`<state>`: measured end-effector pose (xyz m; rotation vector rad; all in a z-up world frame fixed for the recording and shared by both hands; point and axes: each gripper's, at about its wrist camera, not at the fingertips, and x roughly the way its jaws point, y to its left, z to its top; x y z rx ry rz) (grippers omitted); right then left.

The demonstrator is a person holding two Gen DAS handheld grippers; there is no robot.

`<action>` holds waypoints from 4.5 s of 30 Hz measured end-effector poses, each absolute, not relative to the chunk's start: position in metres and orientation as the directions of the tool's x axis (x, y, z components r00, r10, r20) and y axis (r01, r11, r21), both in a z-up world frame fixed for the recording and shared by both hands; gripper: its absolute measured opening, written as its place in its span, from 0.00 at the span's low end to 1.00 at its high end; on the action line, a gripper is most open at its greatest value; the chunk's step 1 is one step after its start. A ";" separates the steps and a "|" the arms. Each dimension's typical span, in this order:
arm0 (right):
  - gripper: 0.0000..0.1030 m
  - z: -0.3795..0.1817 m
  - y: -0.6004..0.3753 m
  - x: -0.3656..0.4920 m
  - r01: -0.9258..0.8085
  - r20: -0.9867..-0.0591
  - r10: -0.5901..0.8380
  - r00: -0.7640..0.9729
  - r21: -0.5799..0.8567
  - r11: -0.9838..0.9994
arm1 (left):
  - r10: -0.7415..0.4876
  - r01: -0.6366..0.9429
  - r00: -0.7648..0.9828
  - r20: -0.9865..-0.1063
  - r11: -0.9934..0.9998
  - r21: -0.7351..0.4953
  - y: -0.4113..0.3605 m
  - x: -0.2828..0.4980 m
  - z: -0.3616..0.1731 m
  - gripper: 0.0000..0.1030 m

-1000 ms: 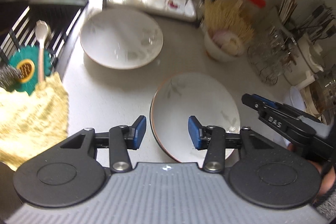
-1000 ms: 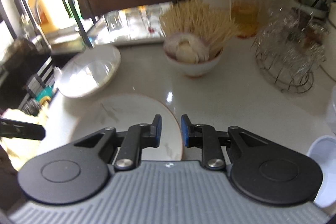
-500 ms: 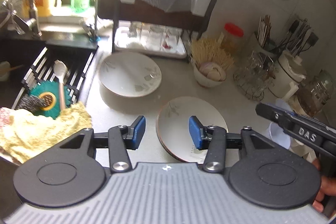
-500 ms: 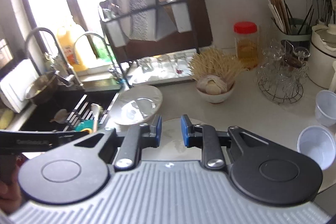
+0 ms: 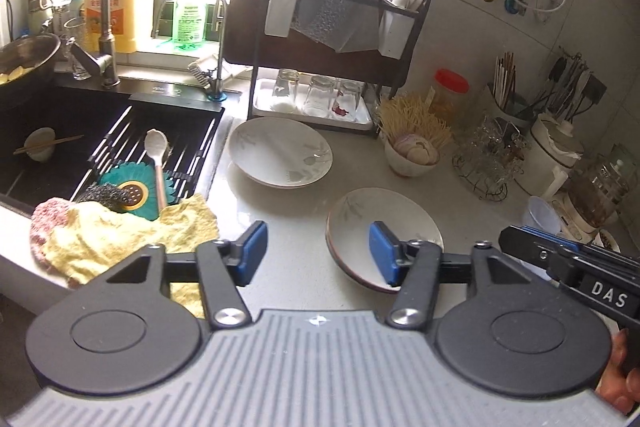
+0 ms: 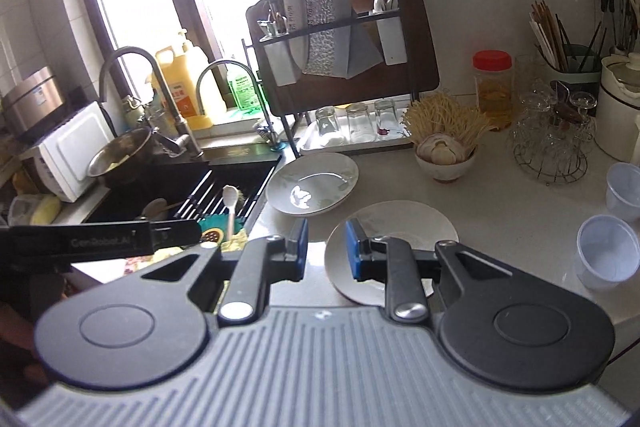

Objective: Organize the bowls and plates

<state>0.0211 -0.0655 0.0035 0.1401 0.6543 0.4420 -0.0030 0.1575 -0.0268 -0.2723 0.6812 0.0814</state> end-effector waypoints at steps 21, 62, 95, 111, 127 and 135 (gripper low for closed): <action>0.84 -0.003 -0.062 -0.016 -0.299 -0.564 0.382 0.732 0.237 0.924 | 0.029 -0.195 0.774 -0.633 0.961 -0.195 0.172 -0.065 -0.036 0.91; 0.84 -0.088 -0.001 0.261 -0.337 -0.691 0.489 0.533 0.357 0.871 | 0.073 -0.383 0.607 -0.791 0.900 -0.211 0.264 0.219 -0.114 0.97; 0.74 -0.178 0.054 0.394 -0.390 -0.843 0.455 0.285 0.332 0.859 | -0.053 -0.496 0.569 -0.821 0.774 -0.394 0.308 0.319 -0.197 0.89; 0.55 -0.191 0.053 0.413 -0.436 -0.834 0.501 0.233 0.371 0.820 | -0.002 -0.565 0.534 -0.846 0.743 -0.358 0.318 0.335 -0.211 0.44; 0.24 -0.201 0.059 0.415 -0.529 -0.823 0.532 0.198 0.367 0.765 | 0.006 -0.590 0.513 -0.859 0.729 -0.347 0.321 0.332 -0.221 0.23; 0.19 -0.201 0.060 0.417 -0.533 -0.813 0.549 0.192 0.384 0.754 | 0.014 -0.583 0.517 -0.856 0.737 -0.341 0.322 0.334 -0.222 0.21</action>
